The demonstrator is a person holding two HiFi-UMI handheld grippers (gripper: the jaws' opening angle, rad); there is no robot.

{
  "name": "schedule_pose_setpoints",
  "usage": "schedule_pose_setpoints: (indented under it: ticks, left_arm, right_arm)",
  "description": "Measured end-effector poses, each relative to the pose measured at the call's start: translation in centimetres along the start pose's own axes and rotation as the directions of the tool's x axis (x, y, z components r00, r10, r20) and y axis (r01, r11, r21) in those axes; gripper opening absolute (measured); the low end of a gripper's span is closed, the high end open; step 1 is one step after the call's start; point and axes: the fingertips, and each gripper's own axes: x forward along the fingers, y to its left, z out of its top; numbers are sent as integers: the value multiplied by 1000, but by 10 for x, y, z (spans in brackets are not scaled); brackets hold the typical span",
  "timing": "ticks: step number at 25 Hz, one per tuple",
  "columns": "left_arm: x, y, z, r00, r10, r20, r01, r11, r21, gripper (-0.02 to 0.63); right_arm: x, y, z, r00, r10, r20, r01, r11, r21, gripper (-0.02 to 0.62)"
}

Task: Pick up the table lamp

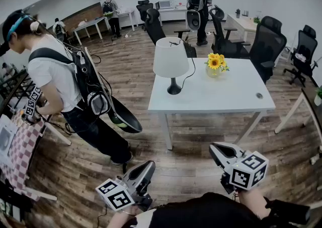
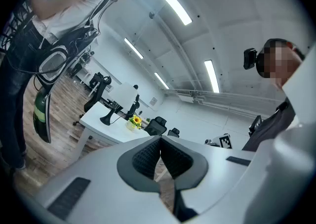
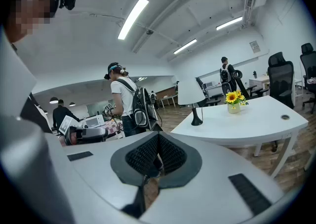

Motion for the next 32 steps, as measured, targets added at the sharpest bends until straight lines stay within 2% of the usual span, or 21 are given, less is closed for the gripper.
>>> schedule_pose_setpoints:
  ticks: [10, 19, 32]
  left_arm:
    - [4, 6, -4, 1000, -15, -18, 15, 1000, -11, 14]
    - [-2, 32, 5, 999, 28, -19, -28, 1000, -1, 14]
    - [-7, 52, 21, 999, -19, -47, 20, 999, 39, 14]
  right_arm:
    - [7, -3, -6, 1000, 5, -17, -4, 1000, 8, 12]
    - [19, -1, -11, 999, -31, -33, 33, 999, 42, 12]
    - [56, 12, -21, 999, -45, -2, 45, 995, 90, 12]
